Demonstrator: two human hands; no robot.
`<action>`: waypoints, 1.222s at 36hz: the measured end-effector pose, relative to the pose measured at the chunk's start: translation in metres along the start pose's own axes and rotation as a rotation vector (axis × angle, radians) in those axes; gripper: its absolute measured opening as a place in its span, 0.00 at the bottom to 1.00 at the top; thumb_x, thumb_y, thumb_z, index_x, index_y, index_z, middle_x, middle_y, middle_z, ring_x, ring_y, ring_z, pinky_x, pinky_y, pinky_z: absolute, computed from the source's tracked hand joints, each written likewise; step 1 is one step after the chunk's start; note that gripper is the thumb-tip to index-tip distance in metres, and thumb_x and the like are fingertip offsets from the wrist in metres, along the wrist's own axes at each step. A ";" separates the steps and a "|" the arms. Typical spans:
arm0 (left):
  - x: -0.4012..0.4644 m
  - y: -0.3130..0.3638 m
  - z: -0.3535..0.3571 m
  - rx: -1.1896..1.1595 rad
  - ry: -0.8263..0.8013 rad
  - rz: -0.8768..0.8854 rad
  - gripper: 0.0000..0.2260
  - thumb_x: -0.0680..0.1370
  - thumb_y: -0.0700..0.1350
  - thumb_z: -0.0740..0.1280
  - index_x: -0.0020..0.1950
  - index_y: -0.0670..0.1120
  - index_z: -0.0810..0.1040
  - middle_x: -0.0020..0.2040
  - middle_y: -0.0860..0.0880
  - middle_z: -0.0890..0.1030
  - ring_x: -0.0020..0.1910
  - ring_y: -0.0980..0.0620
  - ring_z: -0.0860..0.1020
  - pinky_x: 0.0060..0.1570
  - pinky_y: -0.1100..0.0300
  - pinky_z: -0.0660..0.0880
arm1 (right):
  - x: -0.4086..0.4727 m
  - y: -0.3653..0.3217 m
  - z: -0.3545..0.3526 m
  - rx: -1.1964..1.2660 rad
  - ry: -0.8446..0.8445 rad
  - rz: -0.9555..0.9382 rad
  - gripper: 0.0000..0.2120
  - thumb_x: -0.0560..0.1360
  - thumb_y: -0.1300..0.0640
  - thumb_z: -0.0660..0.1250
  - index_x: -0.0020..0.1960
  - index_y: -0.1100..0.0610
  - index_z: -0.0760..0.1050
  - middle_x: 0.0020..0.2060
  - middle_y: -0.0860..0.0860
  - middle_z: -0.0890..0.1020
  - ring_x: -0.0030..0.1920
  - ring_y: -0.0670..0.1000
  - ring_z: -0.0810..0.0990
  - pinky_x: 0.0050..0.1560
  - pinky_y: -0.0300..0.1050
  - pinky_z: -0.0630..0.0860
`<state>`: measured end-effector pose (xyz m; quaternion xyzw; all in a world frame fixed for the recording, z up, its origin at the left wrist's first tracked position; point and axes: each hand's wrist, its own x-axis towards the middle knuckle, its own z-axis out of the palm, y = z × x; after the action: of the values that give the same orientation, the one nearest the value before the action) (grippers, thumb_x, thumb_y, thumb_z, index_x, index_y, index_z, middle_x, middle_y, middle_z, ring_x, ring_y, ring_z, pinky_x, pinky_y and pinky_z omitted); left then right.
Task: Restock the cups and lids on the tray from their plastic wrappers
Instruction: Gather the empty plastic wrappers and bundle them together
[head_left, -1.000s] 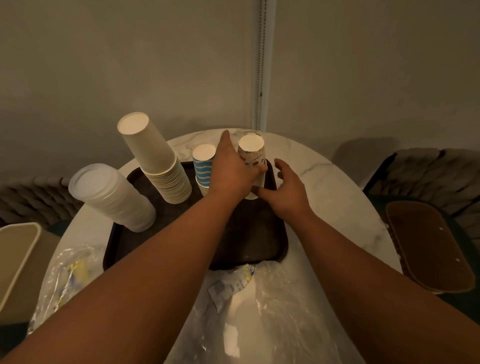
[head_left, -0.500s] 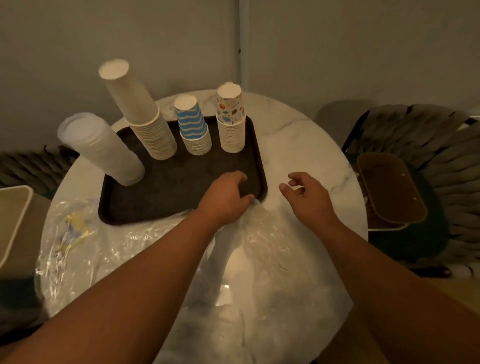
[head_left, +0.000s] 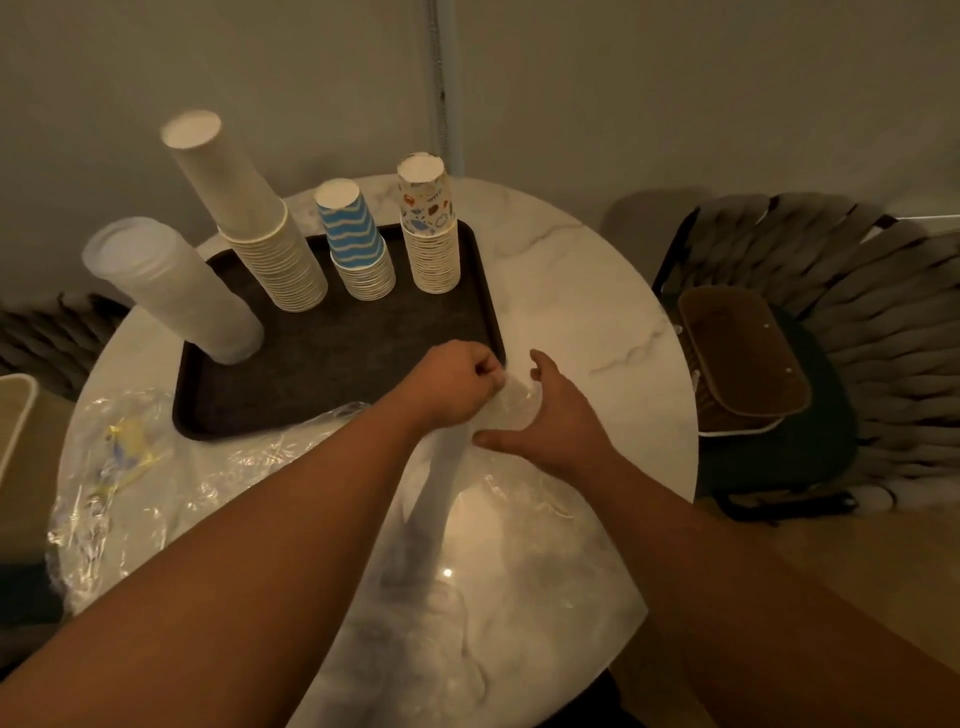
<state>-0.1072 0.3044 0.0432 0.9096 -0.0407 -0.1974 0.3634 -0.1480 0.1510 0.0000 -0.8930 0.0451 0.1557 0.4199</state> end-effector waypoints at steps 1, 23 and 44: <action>-0.003 0.002 -0.002 -0.084 0.004 -0.004 0.04 0.80 0.44 0.67 0.46 0.49 0.80 0.41 0.52 0.80 0.40 0.57 0.78 0.37 0.64 0.71 | -0.001 -0.004 0.005 -0.010 0.015 -0.003 0.59 0.58 0.38 0.80 0.79 0.50 0.52 0.72 0.52 0.70 0.69 0.54 0.71 0.68 0.53 0.70; -0.053 -0.071 -0.026 -0.024 0.189 -0.428 0.07 0.80 0.42 0.64 0.50 0.41 0.79 0.46 0.41 0.83 0.45 0.43 0.82 0.49 0.52 0.80 | -0.002 0.047 -0.056 -0.685 -0.122 0.082 0.41 0.64 0.35 0.60 0.74 0.48 0.64 0.74 0.51 0.65 0.74 0.57 0.60 0.73 0.55 0.56; -0.068 -0.059 0.027 1.112 -0.153 0.225 0.15 0.80 0.43 0.57 0.66 0.49 0.71 0.56 0.47 0.80 0.57 0.45 0.76 0.60 0.51 0.65 | -0.021 0.080 0.020 -0.967 -0.278 -0.346 0.49 0.64 0.26 0.20 0.79 0.47 0.36 0.79 0.51 0.36 0.78 0.59 0.33 0.74 0.61 0.31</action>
<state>-0.1848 0.3446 0.0081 0.9372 -0.2612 -0.1716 -0.1551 -0.1895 0.1144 -0.0642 -0.9499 -0.2359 0.2040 -0.0183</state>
